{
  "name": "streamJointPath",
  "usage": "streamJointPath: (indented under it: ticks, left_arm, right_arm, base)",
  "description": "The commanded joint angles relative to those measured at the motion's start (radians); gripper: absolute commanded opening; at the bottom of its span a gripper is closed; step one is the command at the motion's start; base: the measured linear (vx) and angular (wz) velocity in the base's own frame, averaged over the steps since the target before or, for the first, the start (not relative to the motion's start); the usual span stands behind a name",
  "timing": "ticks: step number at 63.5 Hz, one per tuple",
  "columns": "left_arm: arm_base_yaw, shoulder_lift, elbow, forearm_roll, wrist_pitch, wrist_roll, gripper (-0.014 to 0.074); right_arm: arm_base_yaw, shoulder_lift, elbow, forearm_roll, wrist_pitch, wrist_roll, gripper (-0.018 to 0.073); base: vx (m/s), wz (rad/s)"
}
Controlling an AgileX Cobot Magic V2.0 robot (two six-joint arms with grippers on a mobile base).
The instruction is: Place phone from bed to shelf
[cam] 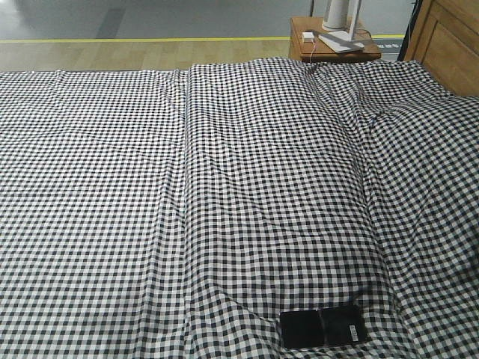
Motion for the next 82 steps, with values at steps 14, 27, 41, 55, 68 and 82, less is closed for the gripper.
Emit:
streamJointPath:
  ticks: [14, 27, 41, 55, 68, 82]
  left_arm:
    - [0.0, -0.011, -0.026, -0.005, -0.071, -0.004, 0.0001]
    - [0.0, -0.011, -0.026, -0.005, -0.071, -0.004, 0.0001]
    - [0.0, -0.011, -0.026, -0.005, -0.071, -0.004, 0.0001]
    - [0.0, -0.011, -0.026, -0.005, -0.071, -0.004, 0.0001]
    - [0.0, -0.011, -0.026, -0.005, -0.071, -0.004, 0.0001]
    - [0.0, -0.011, -0.026, -0.005, -0.071, -0.004, 0.0001]
  right_arm:
    - [-0.007, 0.402, -0.268, 0.0, 0.21, -0.011, 0.0015]
    - [-0.007, 0.615, -0.274, 0.0, 0.288, -0.011, 0.0116]
    - [-0.007, 0.74, -0.274, -0.002, 0.345, -0.026, 0.047]
    - [-0.007, 0.774, -0.274, -0.002, 0.289, -0.025, 0.0729]
    - [-0.014, 0.794, -0.306, 0.0, 0.346, 0.05, 0.0682]
    - [-0.177, 0.917, -0.459, 0.037, 0.555, 0.076, 0.0633]
  base:
    - [0.0, 0.0]
    - [0.0, 0.0]
    - [0.0, 0.0]
    - [0.0, 0.0]
    - [0.0, 0.0]
    - [0.0, 0.0]
